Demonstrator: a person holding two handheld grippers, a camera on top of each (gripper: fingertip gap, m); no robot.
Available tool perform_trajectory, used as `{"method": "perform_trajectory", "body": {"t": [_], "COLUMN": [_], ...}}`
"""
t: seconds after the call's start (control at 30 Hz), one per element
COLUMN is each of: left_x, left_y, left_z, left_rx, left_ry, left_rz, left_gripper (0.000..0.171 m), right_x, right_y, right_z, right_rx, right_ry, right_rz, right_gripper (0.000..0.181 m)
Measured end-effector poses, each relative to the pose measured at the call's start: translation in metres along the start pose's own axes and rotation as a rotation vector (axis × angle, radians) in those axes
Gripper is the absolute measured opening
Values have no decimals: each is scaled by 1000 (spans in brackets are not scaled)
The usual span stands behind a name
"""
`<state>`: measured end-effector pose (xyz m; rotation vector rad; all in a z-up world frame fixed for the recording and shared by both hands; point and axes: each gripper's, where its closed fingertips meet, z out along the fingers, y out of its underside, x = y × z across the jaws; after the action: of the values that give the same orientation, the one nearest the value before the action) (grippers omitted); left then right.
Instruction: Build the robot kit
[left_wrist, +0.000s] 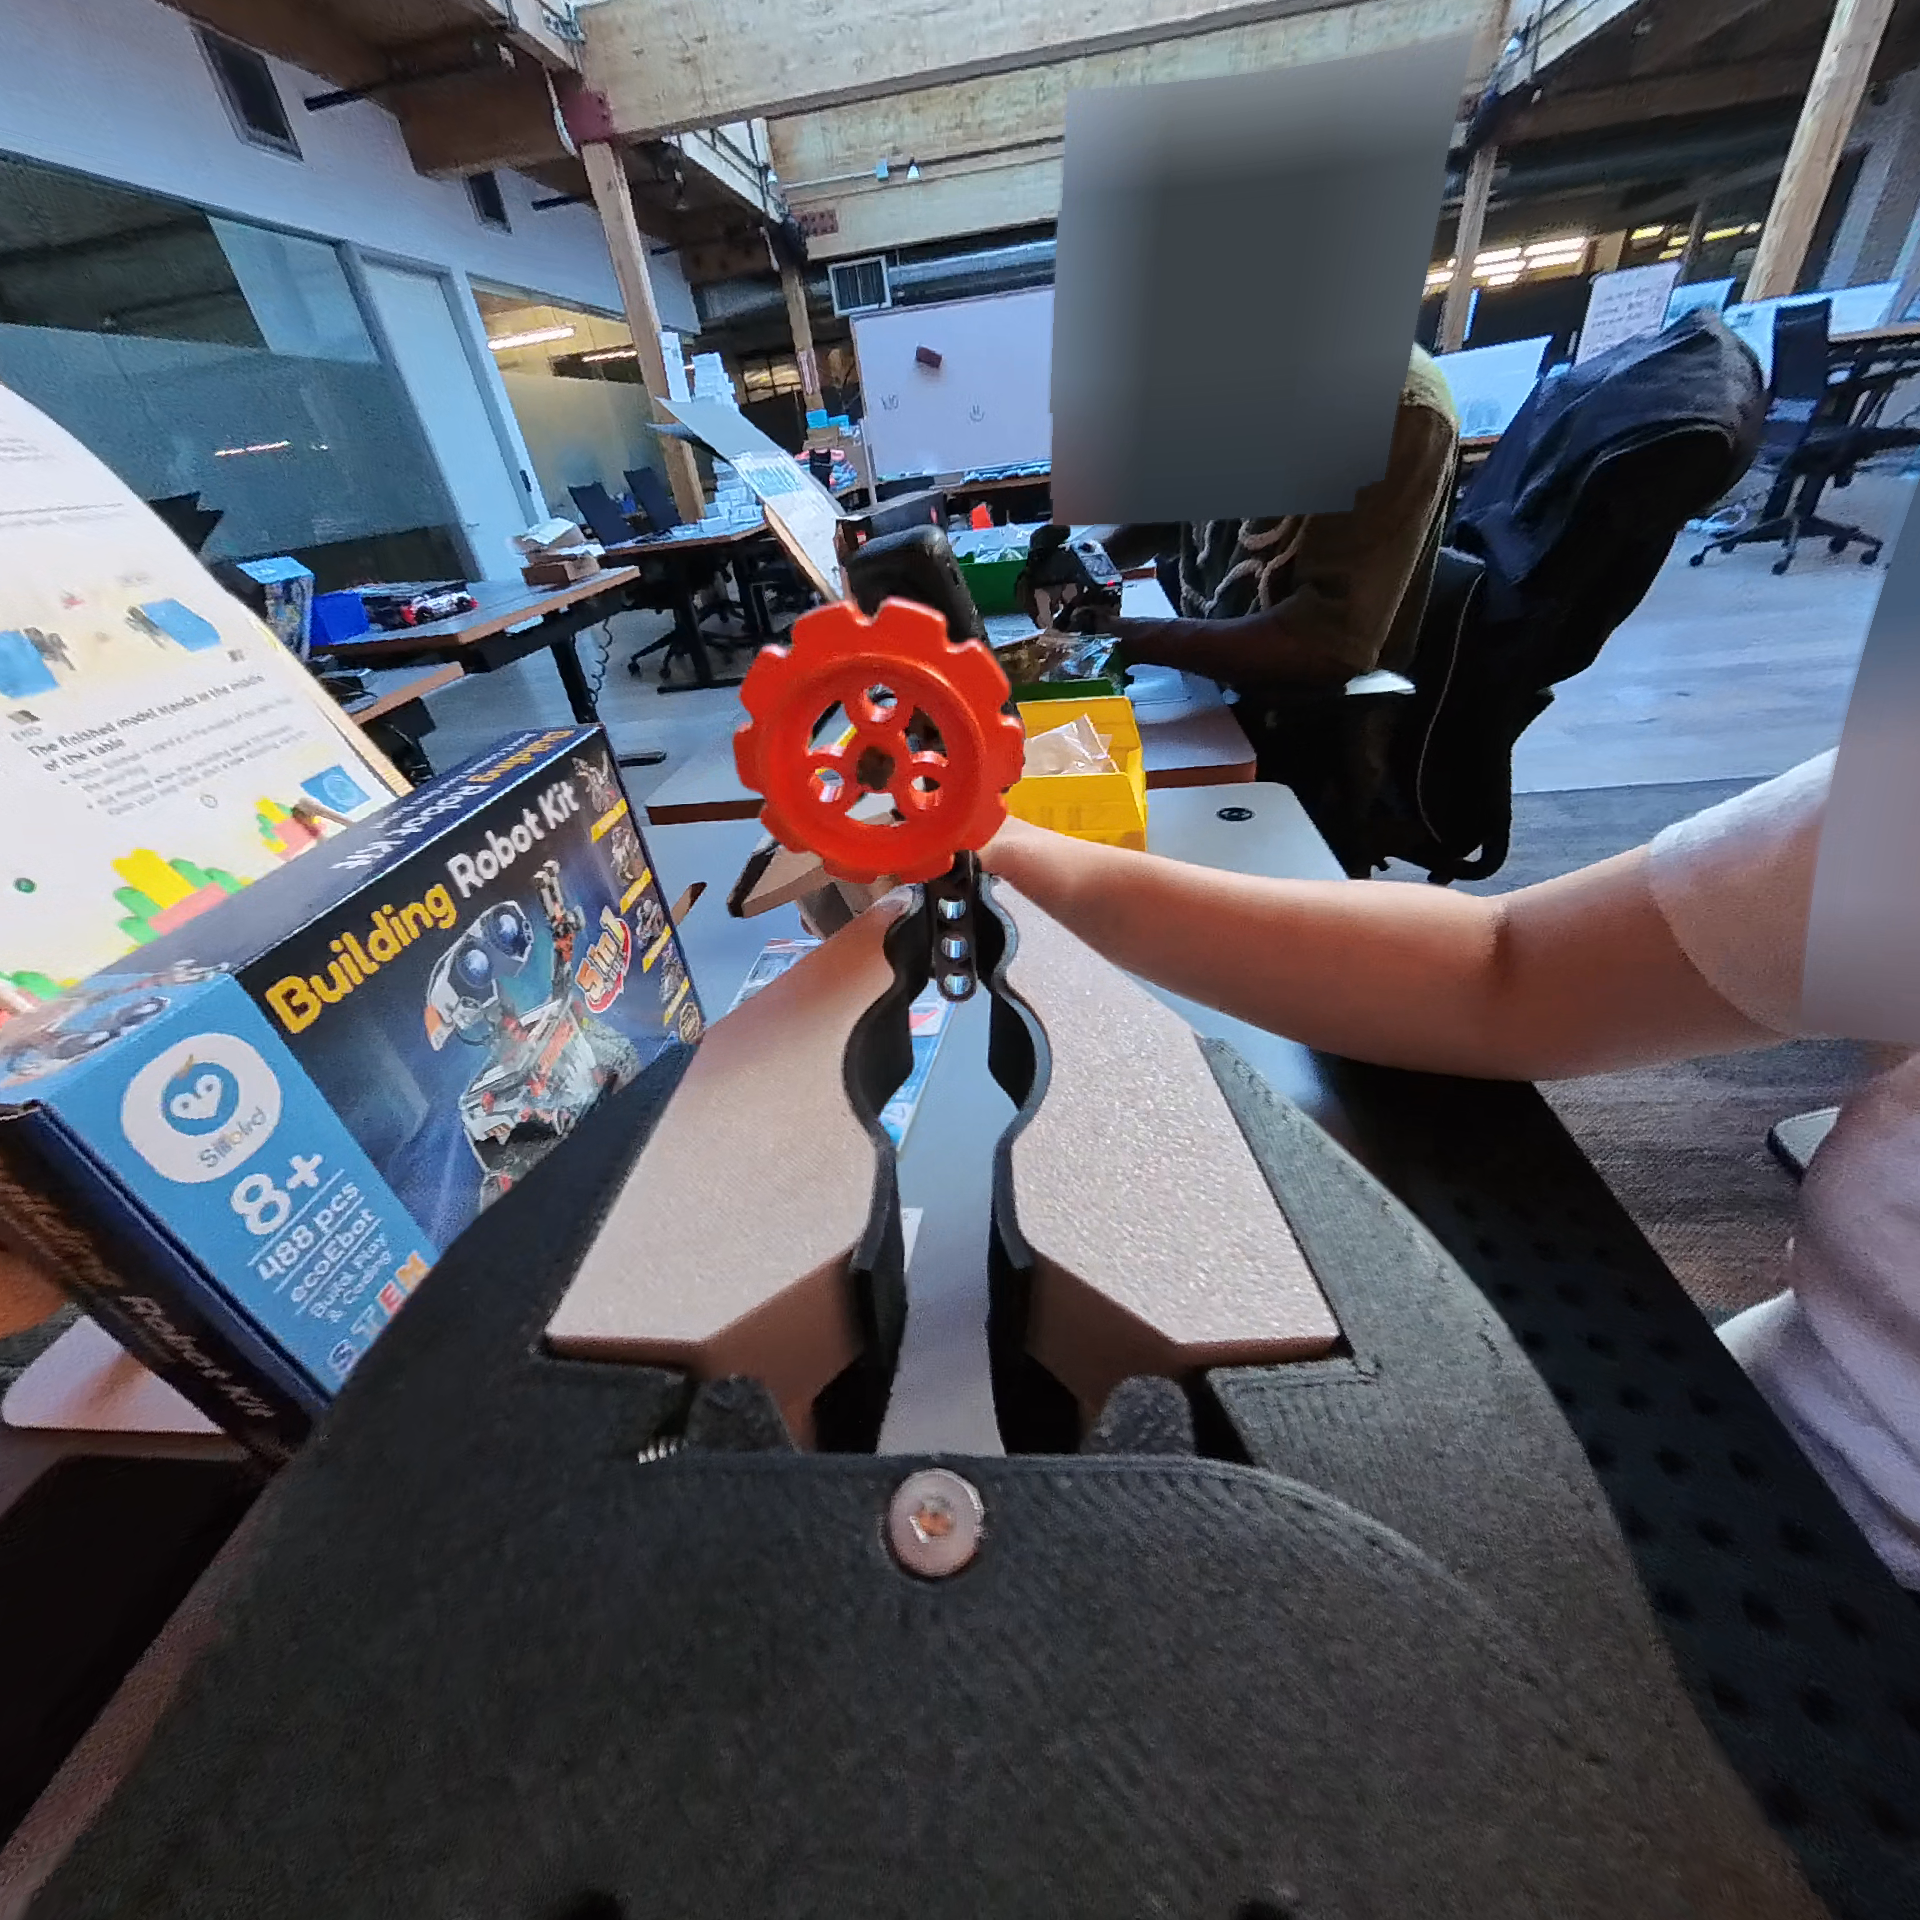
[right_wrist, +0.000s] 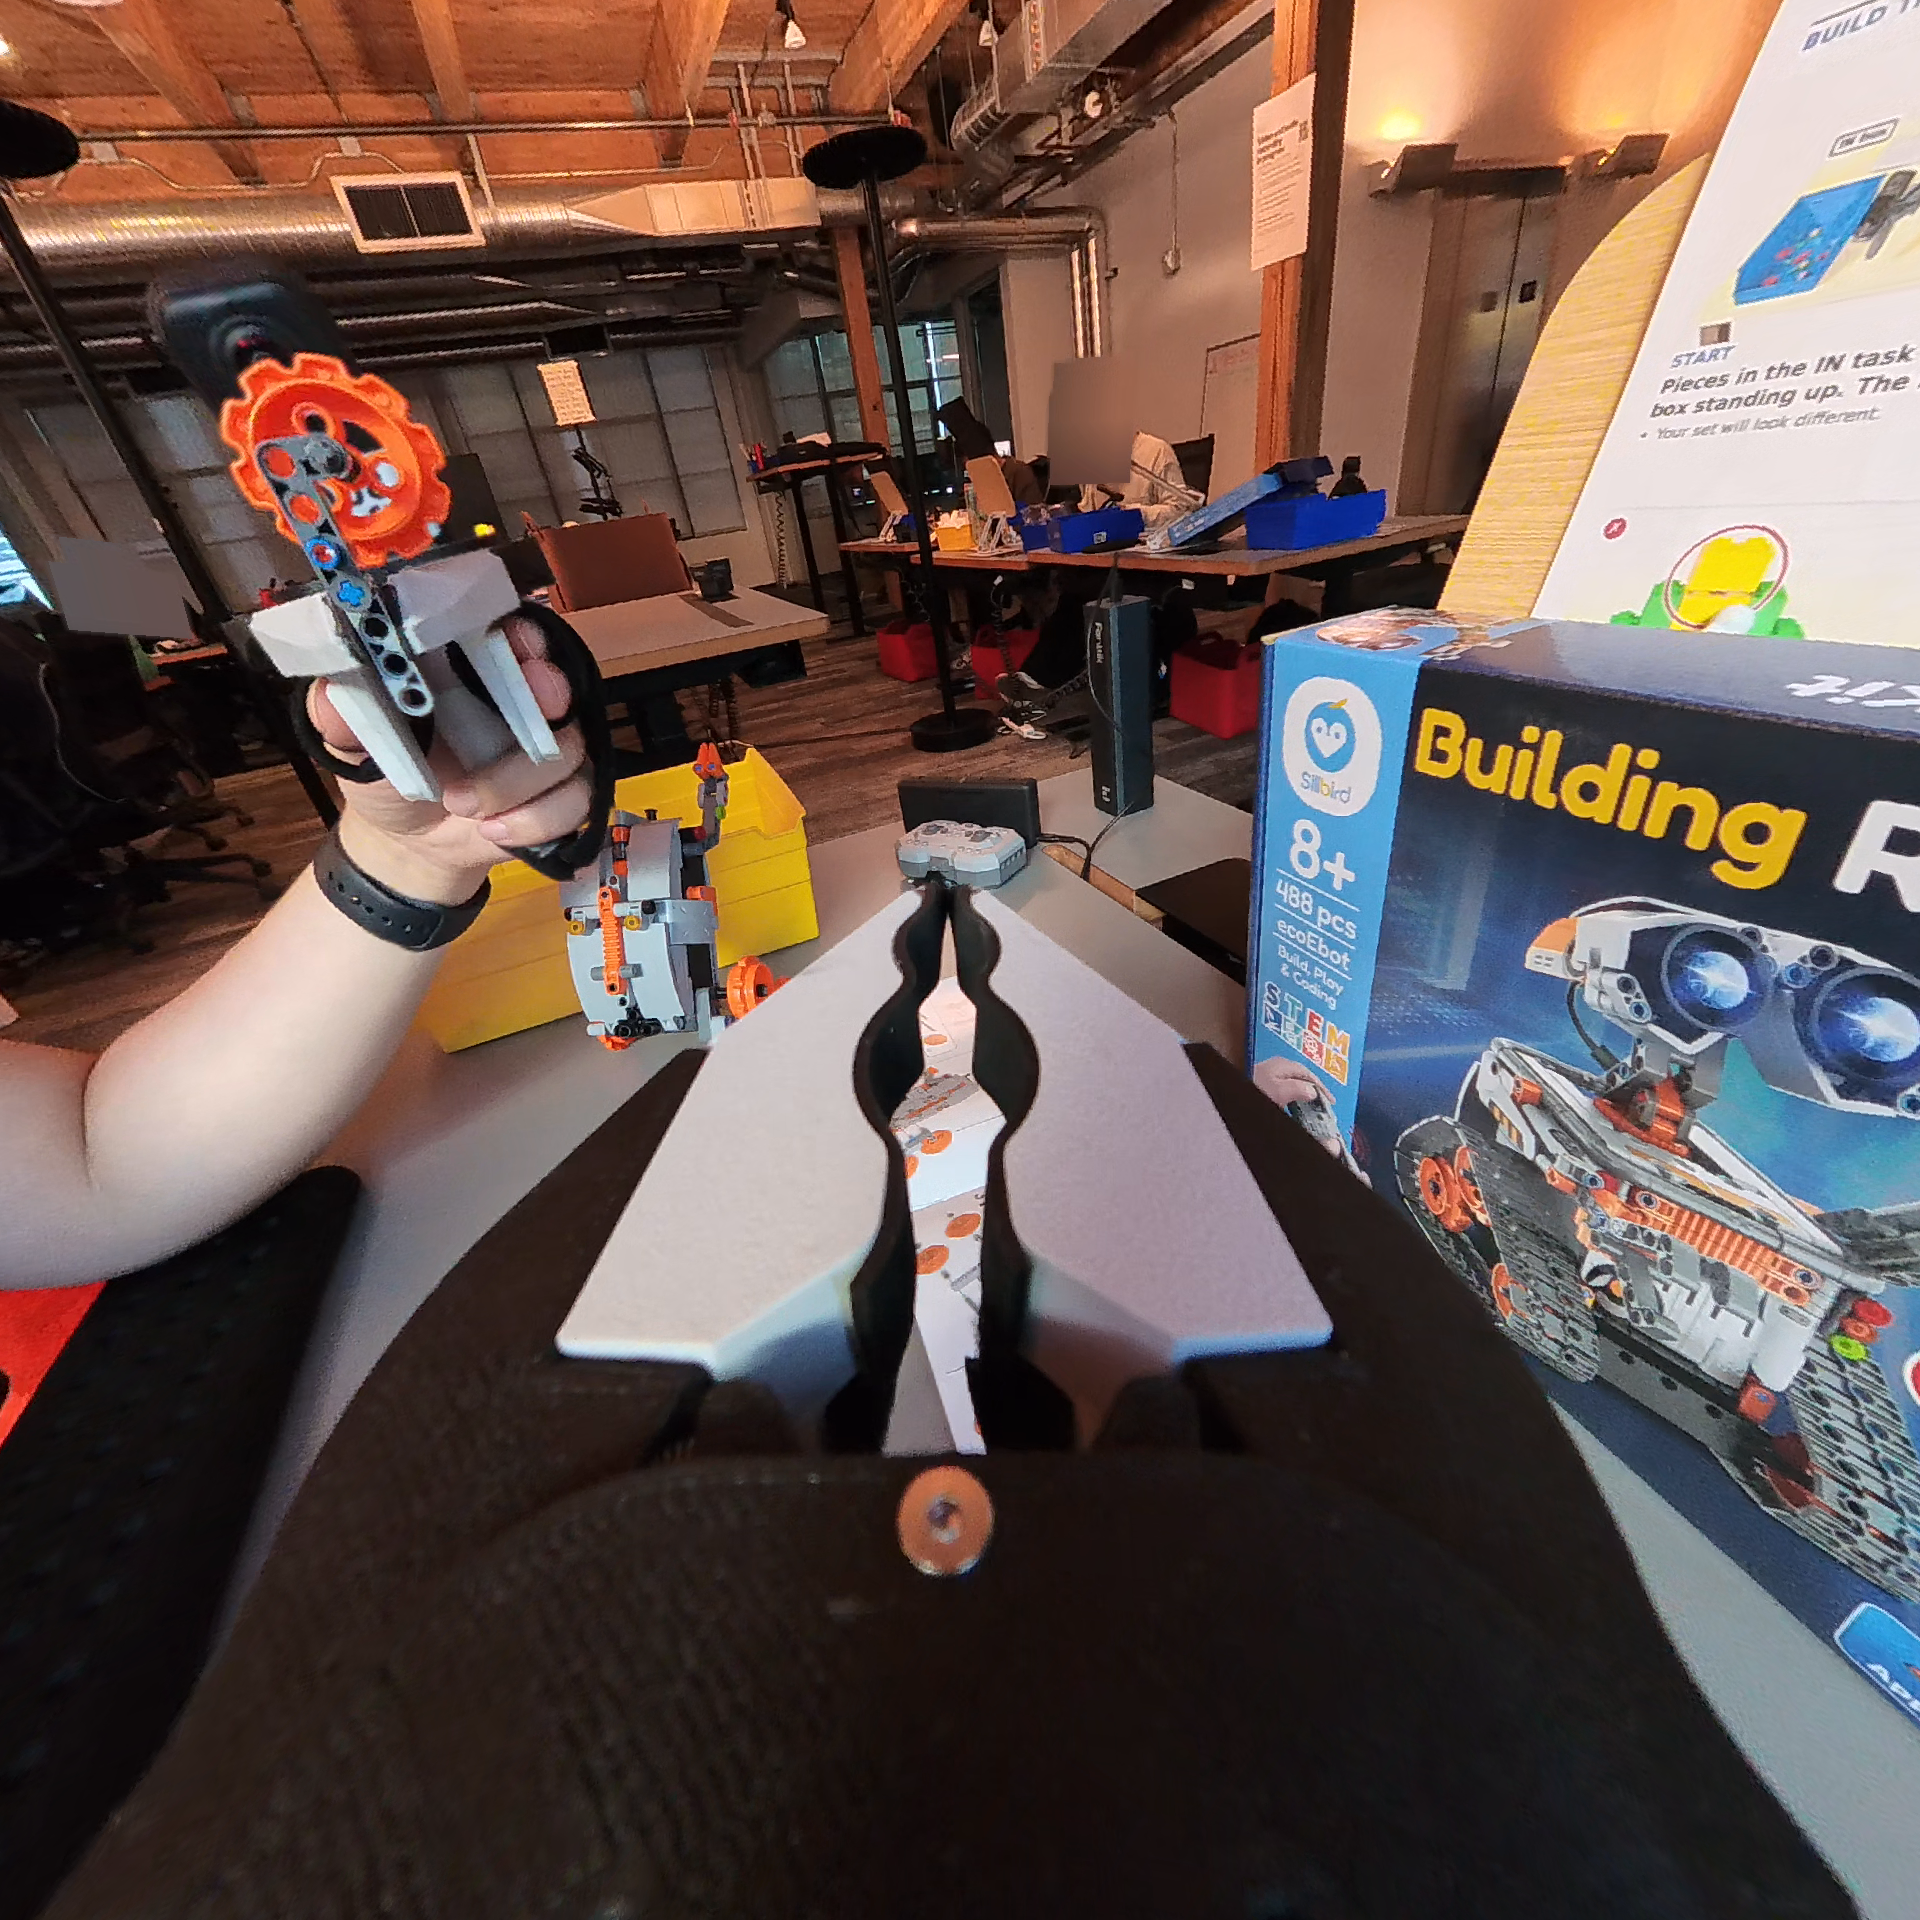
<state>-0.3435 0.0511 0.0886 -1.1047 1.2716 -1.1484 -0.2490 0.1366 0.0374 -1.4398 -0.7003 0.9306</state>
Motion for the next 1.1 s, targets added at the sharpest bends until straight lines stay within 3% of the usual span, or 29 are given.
{"method": "perform_trajectory", "body": {"t": [0.57,1.1], "left_x": [-22,-13], "left_y": [17,11], "left_z": [1,-2], "left_rx": [-49,-21], "left_ry": [-57,-18], "left_rz": [-134,-93], "left_gripper": [5,5], "right_x": [5,5], "right_y": [9,16], "right_z": [2,6], "right_rx": [-31,-55], "right_ry": [4,3], "right_rz": [13,13], "right_gripper": [2,2]}}
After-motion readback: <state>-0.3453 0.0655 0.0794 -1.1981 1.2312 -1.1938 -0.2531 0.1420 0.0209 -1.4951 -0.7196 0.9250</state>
